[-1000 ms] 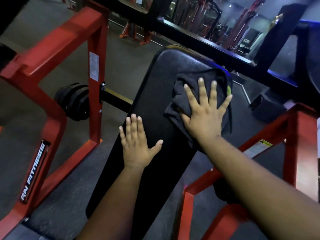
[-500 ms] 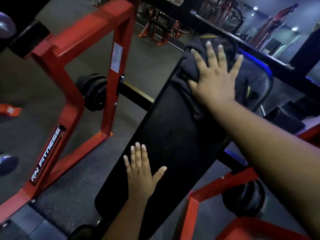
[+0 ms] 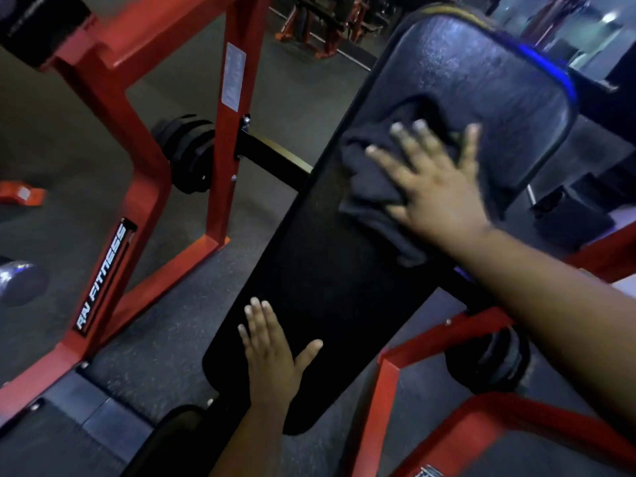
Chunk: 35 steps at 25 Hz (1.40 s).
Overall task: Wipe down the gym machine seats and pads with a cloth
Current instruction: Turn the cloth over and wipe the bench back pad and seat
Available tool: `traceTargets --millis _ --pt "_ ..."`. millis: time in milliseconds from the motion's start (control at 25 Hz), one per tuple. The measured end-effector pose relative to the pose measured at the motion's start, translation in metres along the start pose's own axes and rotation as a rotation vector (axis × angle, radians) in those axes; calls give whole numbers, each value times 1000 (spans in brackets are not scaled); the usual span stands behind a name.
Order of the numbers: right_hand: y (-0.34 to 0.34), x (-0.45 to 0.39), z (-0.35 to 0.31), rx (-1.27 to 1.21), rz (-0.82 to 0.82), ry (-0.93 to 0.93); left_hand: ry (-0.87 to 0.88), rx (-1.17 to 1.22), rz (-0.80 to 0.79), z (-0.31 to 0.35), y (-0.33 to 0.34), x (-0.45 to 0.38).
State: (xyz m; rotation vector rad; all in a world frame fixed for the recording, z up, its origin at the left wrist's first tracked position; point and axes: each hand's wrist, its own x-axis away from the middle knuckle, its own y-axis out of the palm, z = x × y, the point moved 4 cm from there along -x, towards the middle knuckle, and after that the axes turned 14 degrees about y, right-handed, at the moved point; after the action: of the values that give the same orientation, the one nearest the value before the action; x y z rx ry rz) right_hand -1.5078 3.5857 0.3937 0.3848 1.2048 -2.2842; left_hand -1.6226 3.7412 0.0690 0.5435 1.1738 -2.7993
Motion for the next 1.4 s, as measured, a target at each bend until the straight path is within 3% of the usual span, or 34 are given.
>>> traceTargets --millis 80,160,240,320,400,440,600,680,760,840,920,1040,1120,1240,1280,1400 --pt "-3 29 14 -22 -2 212 13 -1 -11 6 -2 -2" --pt "12 86 -21 -5 -33 256 13 -4 -3 2 0 1" --pt "39 155 -75 -48 -135 83 31 -10 -8 -7 2 4" --pt "59 218 -111 -19 -210 -205 72 -33 -47 -18 3 12" --pt "62 230 -107 29 -199 -422 49 -48 -76 -26 3 26" --pt "57 214 -93 18 -136 -427 23 -45 -78 -29 2 32" --pt "27 123 -6 -52 -37 58 -20 28 -97 -29 1 39" --pt "23 129 -11 -83 -2 238 -48 75 -95 -28 0 38" --pt "36 163 -52 -69 -21 249 -91 140 -58 -34 2 41" --pt "61 205 -108 -69 -106 108 -99 181 -46 -48 9 52" --pt "72 238 -151 -42 -169 -160 -68 143 -60 -62 15 68" --pt "67 225 -169 -52 -134 -512 -89 92 -153 -82 25 98" --pt "51 163 -148 -60 -63 -385 -122 89 -201 -86 26 108" --pt "28 75 -130 -73 -134 84 -116 99 -203 -88 24 110" --pt "27 69 -142 -70 -136 161 -112 100 -193 -89 24 110" --pt "42 95 -210 -58 -183 53 -129 84 -142 -98 33 122"
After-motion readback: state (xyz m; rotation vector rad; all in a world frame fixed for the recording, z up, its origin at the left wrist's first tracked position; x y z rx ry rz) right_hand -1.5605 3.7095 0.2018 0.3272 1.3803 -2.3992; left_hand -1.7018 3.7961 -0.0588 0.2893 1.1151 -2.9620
